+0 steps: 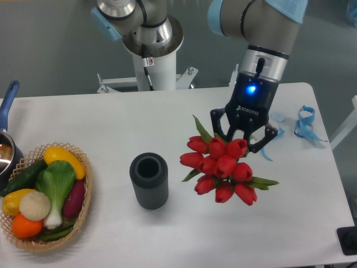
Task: Insert the flowers into the vase
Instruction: 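Carry the red tulip bunch in the gripper over the grey vase, then lower the tulip stems down into the grey vase opening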
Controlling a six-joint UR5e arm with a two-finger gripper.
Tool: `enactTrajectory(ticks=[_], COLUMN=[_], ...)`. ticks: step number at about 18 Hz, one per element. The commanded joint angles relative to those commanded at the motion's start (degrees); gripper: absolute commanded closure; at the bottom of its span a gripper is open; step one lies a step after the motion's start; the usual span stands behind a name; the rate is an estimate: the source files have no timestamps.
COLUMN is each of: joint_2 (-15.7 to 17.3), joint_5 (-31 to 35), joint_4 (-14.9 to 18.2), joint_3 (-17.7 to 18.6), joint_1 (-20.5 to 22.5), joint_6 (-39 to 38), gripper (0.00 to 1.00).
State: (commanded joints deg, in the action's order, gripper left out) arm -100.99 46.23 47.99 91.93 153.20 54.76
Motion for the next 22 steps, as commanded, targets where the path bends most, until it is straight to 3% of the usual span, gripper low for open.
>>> enactTrajectory(ticks=[1, 5, 9, 13, 17, 22], joint_2=[0.1, -2.1, -3.2, -3.3, -1.7, 0.9], joint_5=[-1.7, -19.4, -31.1, -36.2, -38.5, -38.4], joint_4=[-0.5, -6.8, -7.8, -7.8, -7.8, -7.7], joint_3=[0.1, 1.7, 2.1, 3.2, 9.2, 12.3], joint_1=[-0.6, -1.3, -2.5, -3.2, -4.8, -3.9], joint_6=[0.0, 0.5, 5.8, 6.9, 10.0, 9.7], gripper=[0.86, 0.86, 0.87, 0.87, 0.87, 0.87])
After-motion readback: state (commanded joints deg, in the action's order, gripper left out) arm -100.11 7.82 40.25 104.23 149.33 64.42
